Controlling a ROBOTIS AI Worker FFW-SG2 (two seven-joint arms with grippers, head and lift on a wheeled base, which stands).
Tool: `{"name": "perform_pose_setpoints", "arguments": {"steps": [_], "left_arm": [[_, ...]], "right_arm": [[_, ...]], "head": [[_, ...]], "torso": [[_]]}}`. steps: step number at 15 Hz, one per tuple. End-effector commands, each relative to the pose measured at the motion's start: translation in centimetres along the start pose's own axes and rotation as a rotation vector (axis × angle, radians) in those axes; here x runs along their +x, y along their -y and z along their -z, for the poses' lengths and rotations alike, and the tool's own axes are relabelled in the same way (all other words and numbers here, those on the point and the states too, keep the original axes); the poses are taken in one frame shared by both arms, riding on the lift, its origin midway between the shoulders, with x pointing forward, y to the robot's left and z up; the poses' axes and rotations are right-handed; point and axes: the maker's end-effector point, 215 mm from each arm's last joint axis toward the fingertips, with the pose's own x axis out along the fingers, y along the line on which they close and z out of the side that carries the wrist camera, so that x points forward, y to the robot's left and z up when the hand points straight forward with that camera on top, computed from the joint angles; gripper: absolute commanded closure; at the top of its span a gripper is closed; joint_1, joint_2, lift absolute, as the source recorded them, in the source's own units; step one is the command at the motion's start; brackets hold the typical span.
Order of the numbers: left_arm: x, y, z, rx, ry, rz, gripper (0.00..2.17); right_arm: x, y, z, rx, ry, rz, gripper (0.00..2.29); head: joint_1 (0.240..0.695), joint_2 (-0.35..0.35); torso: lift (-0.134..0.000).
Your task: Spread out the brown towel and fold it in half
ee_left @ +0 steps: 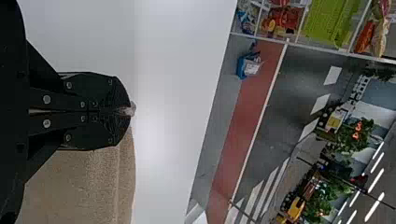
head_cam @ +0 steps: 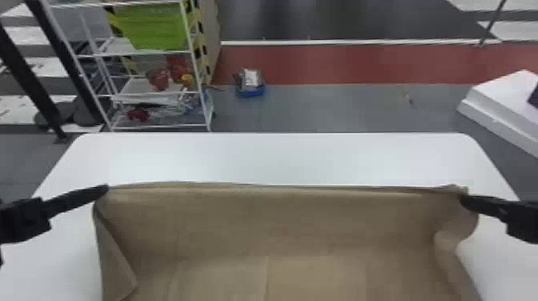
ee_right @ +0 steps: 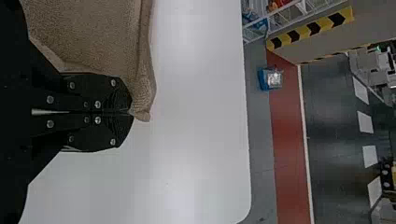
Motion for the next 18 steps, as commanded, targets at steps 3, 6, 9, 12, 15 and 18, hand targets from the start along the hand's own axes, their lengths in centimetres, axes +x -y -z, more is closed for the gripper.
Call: {"name": "perform_pose_setpoints", "arguments": {"steps": [3,6,9,12,15,18], "left_arm": [[3.1,-0.9,-0.5,0.052,0.03,-0.003,1.31],[4.8,-1.9,-0.6,0.094,0.058,-0.045,1.01],[5.7,-4.0,-0.3,0.108,0.054,-0.126,0.0],[4.6,-7.0,-0.7,0.147,0.063,-0.225,0.0],[2.5,-8.8,-0.1,0.139,0.081,-0.258,0.0],[-0.7,-7.2,1.8,0.136,0.071,-0.24,0.07]], "right_arm": [[4.2,-3.3,-2.7,-0.1,0.034,-0.061,1.65],[6.1,-4.1,-2.0,-0.163,-0.007,-0.007,1.42],[6.2,-0.9,-1.4,-0.211,-0.038,0.185,0.0],[5.1,2.2,-1.1,-0.199,-0.032,0.255,0.04],[4.9,2.7,-1.8,-0.204,-0.005,0.242,0.04],[4.6,2.5,-2.0,-0.231,0.016,0.27,0.05]], "head": [[0.695,0.054],[0.695,0.08],[0.695,0.088],[0.695,0.079],[0.695,0.081],[0.695,0.097]], "torso": [[-0.124],[-0.124],[-0.124],[-0.124],[-0.124],[-0.124]]}}
